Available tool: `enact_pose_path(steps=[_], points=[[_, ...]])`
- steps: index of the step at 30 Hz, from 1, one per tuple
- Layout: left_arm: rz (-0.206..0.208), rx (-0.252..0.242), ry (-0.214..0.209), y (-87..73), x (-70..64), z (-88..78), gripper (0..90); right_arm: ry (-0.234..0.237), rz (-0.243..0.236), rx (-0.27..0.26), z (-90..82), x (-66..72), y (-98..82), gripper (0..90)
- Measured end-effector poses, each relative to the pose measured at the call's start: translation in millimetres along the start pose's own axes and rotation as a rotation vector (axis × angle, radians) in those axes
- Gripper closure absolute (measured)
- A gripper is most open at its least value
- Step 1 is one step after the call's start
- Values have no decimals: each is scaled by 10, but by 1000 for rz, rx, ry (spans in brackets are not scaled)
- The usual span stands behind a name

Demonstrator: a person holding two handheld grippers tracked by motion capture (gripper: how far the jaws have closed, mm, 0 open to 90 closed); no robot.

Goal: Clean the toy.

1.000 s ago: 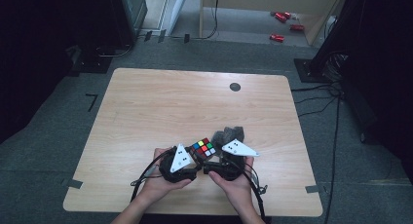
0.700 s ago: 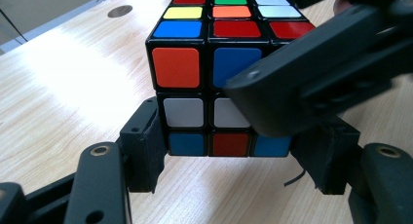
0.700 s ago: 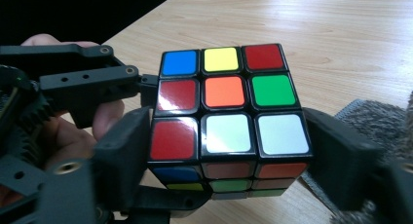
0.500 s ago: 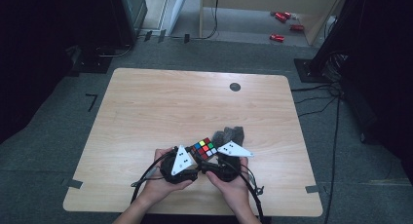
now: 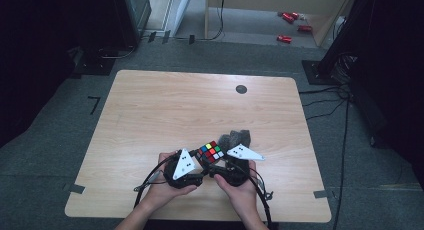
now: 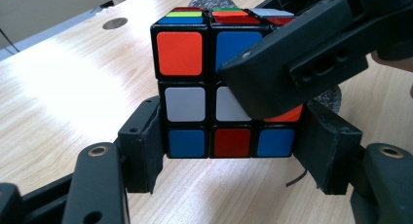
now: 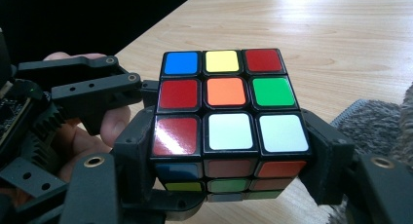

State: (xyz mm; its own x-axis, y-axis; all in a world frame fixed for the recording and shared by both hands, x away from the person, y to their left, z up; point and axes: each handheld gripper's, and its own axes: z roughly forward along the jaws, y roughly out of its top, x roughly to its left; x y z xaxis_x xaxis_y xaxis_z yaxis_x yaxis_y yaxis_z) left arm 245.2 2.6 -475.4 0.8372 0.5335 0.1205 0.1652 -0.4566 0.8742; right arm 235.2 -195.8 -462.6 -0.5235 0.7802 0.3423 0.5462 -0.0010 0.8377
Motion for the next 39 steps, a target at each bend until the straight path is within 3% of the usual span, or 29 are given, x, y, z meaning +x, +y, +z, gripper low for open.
enact_pose_path(steps=[6, 13, 20, 28, 33, 36, 39], points=[[-9, 10, -12, -15, 11, 2, 341, -3, -1, -29, -67, -41, 47, 339], [-31, 21, -10, -37, 43, 23, 348, -33, 10, -98, -274, -239, 165, 339], [-44, 43, -20, -58, 50, 73, 347, -79, 14, -132, -430, -395, 228, 340], [-64, 47, -60, 2, 44, 222, 348, -117, 11, -137, -610, -643, 235, 341], [-106, 24, -106, 105, 33, 363, 350, -152, 18, -133, -700, -737, 148, 340], [-125, 10, -145, 169, -12, 451, 351, -173, 30, -128, -753, -777, 103, 340], [-116, 19, -168, 219, -92, 560, 349, -192, 39, -130, -806, -818, 66, 340]])
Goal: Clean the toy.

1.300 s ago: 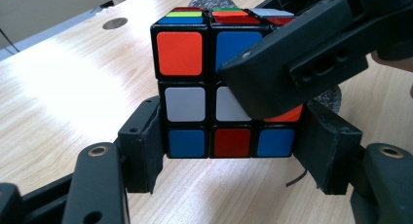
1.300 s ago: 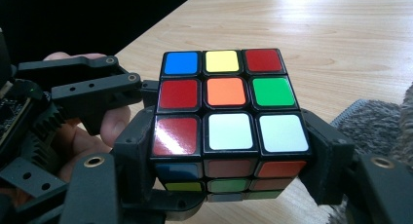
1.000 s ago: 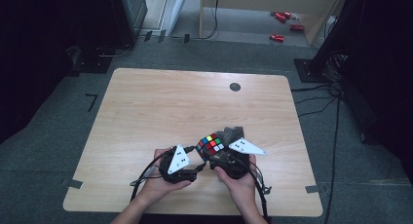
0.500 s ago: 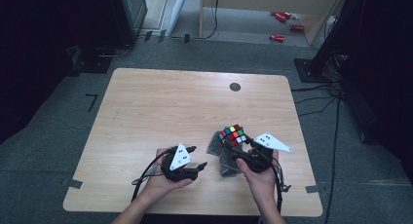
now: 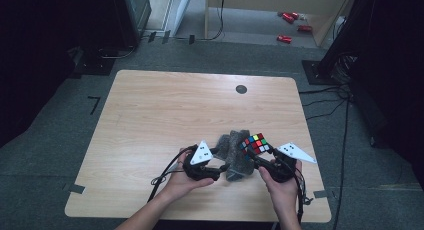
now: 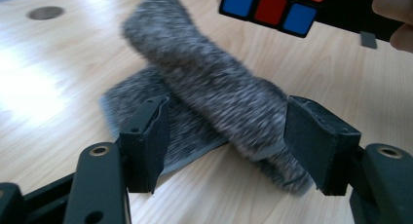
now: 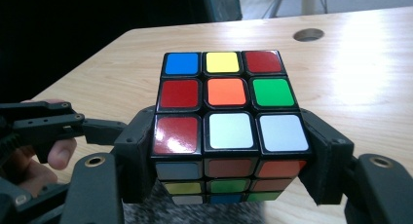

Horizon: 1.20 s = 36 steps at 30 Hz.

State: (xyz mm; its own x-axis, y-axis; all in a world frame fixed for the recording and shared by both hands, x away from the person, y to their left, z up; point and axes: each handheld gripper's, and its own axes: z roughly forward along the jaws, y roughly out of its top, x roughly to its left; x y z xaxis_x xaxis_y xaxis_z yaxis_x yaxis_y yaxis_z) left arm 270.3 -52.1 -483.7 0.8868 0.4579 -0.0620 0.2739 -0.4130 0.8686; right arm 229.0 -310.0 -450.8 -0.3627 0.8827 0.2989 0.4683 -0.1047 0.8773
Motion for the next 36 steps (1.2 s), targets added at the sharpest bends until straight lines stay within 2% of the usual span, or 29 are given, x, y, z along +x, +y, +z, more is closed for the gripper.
enact_pose_path(steps=[2, 4, 6, 10, 12, 17, 23, 26, 29, 31, 33, 35, 36], points=[[1, 25, -10, 14, -54, 107, 350, -11, 9, 0, -26, -22, -19, 340], [11, 48, -22, 14, -80, 165, 390, -18, 10, 4, -46, -41, -37, 340], [11, 69, -54, 5, -94, 210, 504, -18, 12, 5, -52, -49, -47, 340], [25, 112, -24, -20, -73, 221, 767, -13, 10, 9, -43, -55, -54, 340], [17, 117, -12, -34, -10, 170, 857, -9, 6, 11, -29, -51, -50, 340], [18, 114, 21, -103, 170, -52, 873, 9, -8, 13, 7, -31, -28, 341], [-4, 105, 80, -291, 407, -439, 873, 30, -21, 20, 92, -3, 5, 341], [-11, 98, 93, -357, 527, -634, 872, 46, -35, 24, 156, 28, 21, 341], [-5, 98, 74, -410, 641, -823, 872, 65, -51, 27, 206, 61, 34, 341], [-2, 114, 39, -446, 715, -932, 867, 79, -57, 32, 239, 80, 40, 341], [1, 106, -1, -474, 768, -1029, 845, 88, -63, 37, 272, 92, 43, 341], [5, 78, -36, -476, 797, -1110, 765, 93, -66, 44, 298, 103, 41, 341], [-1, 59, -26, -463, 805, -1137, 695, 95, -67, 47, 308, 108, 38, 341]])
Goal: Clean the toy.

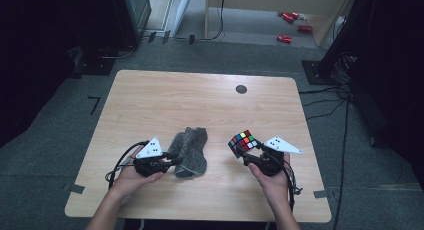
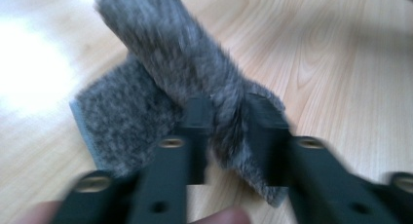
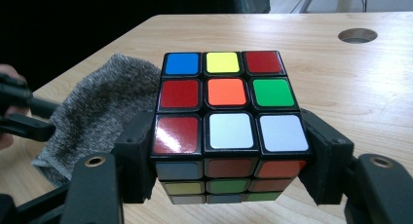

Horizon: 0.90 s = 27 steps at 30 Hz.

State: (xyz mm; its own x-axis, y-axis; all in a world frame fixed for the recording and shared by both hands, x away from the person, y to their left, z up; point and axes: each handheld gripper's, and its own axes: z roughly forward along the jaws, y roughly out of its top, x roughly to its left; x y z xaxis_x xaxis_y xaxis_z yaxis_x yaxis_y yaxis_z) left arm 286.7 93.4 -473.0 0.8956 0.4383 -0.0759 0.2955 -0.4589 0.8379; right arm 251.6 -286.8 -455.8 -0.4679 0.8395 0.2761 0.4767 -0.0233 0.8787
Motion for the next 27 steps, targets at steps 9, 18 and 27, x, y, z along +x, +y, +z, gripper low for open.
enact_pose_path(steps=[9, 18, 27], points=[[-104, -33, 140, 205, -36, 334, 368, 4, -5, 9, 6, 17, -25, 341], [-152, 161, 209, 113, -27, 728, 416, 26, -28, 23, 16, 55, -61, 341], [-105, 159, 186, 85, -96, 770, 763, 48, -56, 35, 48, 99, -71, 341]])
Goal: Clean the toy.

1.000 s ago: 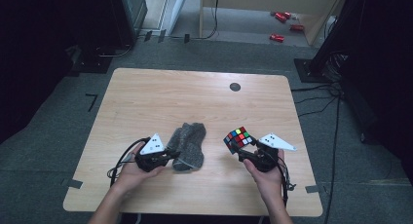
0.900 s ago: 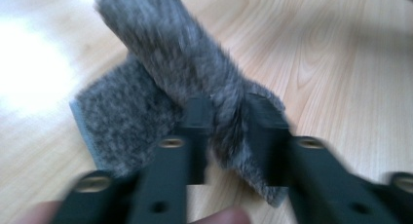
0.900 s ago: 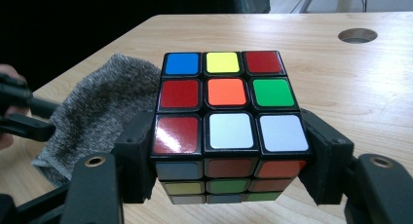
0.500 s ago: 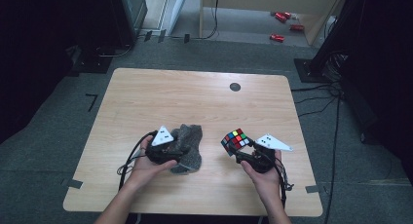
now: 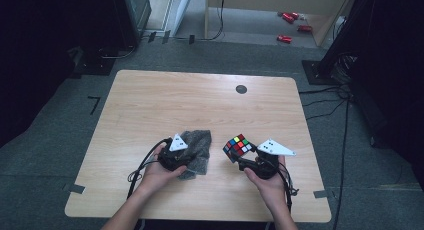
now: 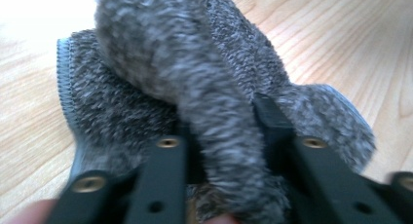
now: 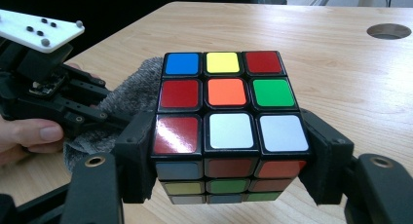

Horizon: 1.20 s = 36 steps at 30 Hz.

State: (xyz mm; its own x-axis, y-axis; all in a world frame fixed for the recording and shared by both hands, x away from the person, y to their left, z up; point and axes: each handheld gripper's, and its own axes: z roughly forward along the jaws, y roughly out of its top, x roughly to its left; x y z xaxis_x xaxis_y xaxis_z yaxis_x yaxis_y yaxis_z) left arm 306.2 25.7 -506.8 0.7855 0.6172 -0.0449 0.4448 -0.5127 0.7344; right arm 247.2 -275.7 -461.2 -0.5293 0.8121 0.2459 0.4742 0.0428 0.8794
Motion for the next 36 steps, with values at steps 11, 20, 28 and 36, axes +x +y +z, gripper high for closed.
enact_pose_path(steps=[11, 20, 28, 36], points=[[16, -201, -146, 98, -60, -326, 816, 63, -70, -1, 5, 120, 0, 341], [174, -262, -215, 140, -227, -395, 815, 134, -129, 19, 80, 244, -23, 341], [194, -237, -249, 125, -236, -368, 803, 139, -147, 15, 57, 268, -8, 341], [187, -239, -231, 131, -234, -367, 793, 202, -162, 1, 50, 324, 4, 341]])
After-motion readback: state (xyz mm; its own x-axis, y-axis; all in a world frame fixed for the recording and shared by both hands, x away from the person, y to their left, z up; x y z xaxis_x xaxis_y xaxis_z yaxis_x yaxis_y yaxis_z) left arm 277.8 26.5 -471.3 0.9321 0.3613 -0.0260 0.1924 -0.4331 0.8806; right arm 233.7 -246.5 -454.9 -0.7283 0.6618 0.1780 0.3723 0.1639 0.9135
